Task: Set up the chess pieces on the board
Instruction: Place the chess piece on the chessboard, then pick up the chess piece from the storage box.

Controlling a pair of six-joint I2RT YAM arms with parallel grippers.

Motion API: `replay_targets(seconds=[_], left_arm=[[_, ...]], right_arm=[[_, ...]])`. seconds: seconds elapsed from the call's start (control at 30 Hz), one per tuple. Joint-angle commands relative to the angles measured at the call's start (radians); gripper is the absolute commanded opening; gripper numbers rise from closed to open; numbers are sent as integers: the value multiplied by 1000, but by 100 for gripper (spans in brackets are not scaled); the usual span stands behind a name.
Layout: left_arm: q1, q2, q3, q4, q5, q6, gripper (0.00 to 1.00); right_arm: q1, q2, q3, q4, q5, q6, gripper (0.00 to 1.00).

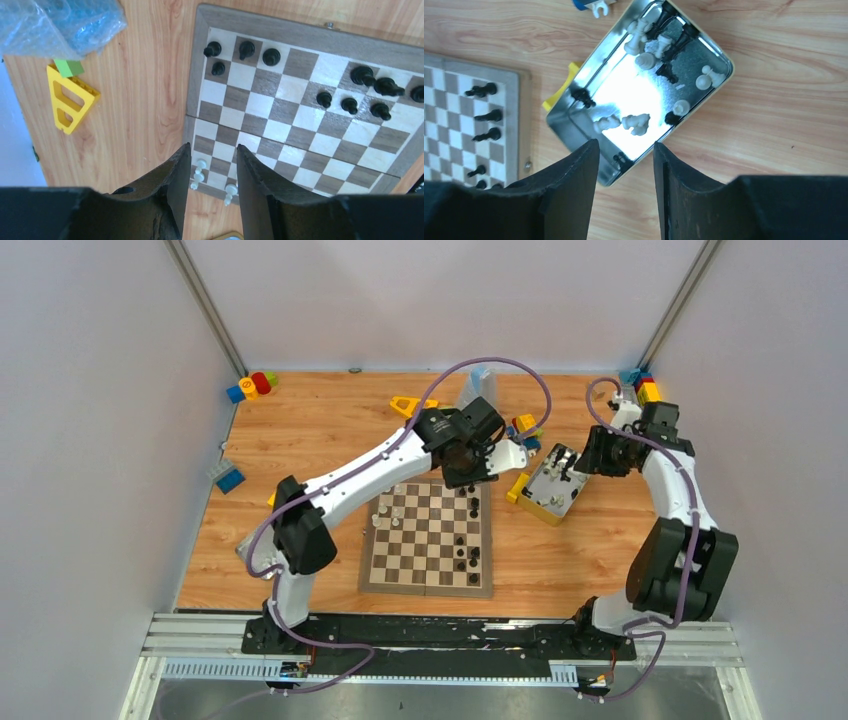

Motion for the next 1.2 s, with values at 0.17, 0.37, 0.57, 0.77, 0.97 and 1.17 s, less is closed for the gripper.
replay_targets(seconds=[0.17, 0.37, 0.57, 0.77, 0.97, 1.17], left_arm=[[-2, -269, -244, 112, -25, -35, 47], [-1, -354, -329, 135, -46, -43, 48], [-1, -377, -361, 148, -52, -58, 48], [-1, -381, -374, 146, -49, -67, 48], [-1, -384, -384, 145, -29, -76, 48], [0, -399, -390, 145, -13, -82, 48]], right_arm=[[94, 228, 164, 62, 224, -160, 42], [104, 329, 227, 39, 270, -254, 41], [112, 422, 294, 39, 256, -91, 39], [156, 474, 306, 58, 268, 12, 38], [200, 522, 315, 79, 357, 61, 36], [211, 526, 307, 107, 420, 70, 33]])
